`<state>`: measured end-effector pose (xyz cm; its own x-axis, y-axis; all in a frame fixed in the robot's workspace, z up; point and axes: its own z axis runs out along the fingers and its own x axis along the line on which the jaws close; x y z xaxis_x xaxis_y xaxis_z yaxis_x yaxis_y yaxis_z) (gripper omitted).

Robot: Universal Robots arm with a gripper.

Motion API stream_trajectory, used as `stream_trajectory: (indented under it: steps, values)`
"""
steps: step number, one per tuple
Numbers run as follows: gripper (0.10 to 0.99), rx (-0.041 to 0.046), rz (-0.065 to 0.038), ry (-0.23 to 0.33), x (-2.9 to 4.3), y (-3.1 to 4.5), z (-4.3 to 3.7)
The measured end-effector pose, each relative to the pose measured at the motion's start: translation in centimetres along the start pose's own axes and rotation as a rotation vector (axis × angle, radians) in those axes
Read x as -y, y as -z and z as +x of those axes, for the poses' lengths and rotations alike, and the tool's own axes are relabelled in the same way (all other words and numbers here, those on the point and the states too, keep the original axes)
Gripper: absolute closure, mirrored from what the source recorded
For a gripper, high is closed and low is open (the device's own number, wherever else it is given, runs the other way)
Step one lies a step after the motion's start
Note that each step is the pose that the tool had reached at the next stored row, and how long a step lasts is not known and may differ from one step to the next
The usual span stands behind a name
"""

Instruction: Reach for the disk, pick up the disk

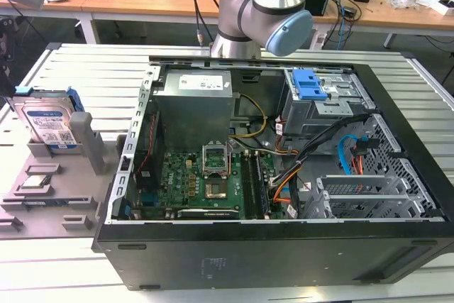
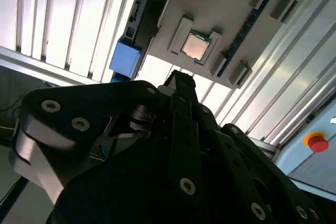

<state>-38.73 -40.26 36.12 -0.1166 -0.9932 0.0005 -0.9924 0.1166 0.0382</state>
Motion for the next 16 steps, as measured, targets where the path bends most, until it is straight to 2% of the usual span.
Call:
stream_trajectory:
  steps: [8,10,11,12,16]
  values:
    - [0.973,0.0,0.0,0.0,0.0,0.0,0.0]
    - [0.851,0.0,0.0,0.0,0.0,0.0,0.0]
    - [0.851,0.0,0.0,0.0,0.0,0.0,0.0]
    - [0.784,0.0,0.0,0.0,0.0,0.0,0.0]
    - [0.784,0.0001,0.0,0.0,0.0,-0.01,-0.02]
